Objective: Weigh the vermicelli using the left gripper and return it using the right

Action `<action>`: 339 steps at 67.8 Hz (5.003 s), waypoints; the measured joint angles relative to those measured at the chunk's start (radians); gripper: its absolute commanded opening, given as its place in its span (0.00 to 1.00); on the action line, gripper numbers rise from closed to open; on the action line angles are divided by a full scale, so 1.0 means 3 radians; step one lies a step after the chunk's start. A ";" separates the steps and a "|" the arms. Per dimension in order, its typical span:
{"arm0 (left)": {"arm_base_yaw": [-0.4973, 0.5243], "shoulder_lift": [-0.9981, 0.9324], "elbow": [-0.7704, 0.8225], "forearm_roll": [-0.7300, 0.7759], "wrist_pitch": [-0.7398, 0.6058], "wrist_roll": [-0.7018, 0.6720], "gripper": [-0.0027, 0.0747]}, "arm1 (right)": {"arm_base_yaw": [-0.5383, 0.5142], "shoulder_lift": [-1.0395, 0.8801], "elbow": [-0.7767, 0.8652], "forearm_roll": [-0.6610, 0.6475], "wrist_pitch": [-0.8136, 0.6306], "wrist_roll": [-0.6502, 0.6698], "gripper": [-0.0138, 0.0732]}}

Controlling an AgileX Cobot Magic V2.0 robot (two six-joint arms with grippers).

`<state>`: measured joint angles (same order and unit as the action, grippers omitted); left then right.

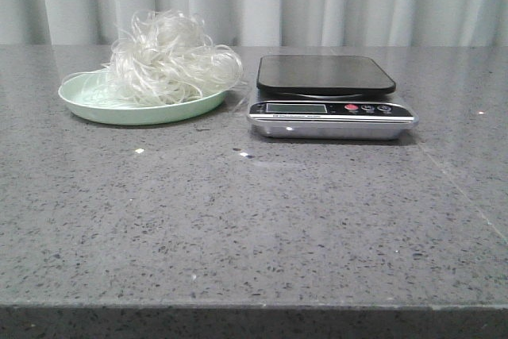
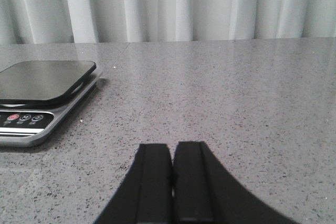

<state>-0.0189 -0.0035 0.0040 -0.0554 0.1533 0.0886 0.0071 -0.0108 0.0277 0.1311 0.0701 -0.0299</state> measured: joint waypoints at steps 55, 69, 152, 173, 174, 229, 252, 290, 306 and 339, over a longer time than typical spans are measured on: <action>0.0000 0.0000 0.0000 0.0000 0.0000 0.0000 0.21 | 0.0000 0.0000 0.0000 0.0000 -0.0005 0.0000 0.33; 0.0000 0.0000 0.0000 0.0000 -0.0015 0.0000 0.21 | 0.0000 0.0000 0.0000 0.0000 -0.0005 0.0000 0.33; 0.0007 0.2154 -0.3180 -0.0087 0.1072 0.0000 0.60 | 0.0000 0.0000 0.0000 0.0000 -0.0033 0.0000 0.33; -0.0336 0.3041 -0.3475 -0.0371 0.1275 0.0225 0.70 | 0.0000 0.0000 0.0000 0.0000 -0.0033 0.0000 0.33; -0.0381 0.3138 -0.3534 -0.0410 0.1313 0.0270 0.71 | 0.0000 0.0000 0.0000 0.0000 -0.0033 0.0000 0.33; -0.1034 0.5675 -0.4984 -0.0916 0.1831 0.0711 0.80 | 0.0000 0.0000 0.0000 0.0000 -0.0033 0.0000 0.33; -0.1125 0.6035 -0.4984 -0.0956 0.1482 0.0711 0.79 | 0.0000 0.0000 0.0000 0.0000 -0.0033 0.0000 0.33; -0.1132 0.6097 -0.4994 -0.0913 0.1398 0.0711 0.42 | 0.0000 0.0000 0.0000 0.0000 -0.0033 0.0000 0.33; -0.1132 0.6097 -0.5022 -0.0913 0.1406 0.0711 0.22 | 0.0000 0.0000 0.0000 0.0000 -0.0033 0.0000 0.33; -0.1132 0.5803 -0.5280 -0.0906 0.1623 0.0711 0.21 | 0.0000 0.0000 0.0000 0.0000 -0.0036 0.0000 0.33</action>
<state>-0.3585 1.7374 -1.5801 -0.3272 0.6402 0.3018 0.0071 -0.0108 0.0277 0.1311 0.0594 -0.0299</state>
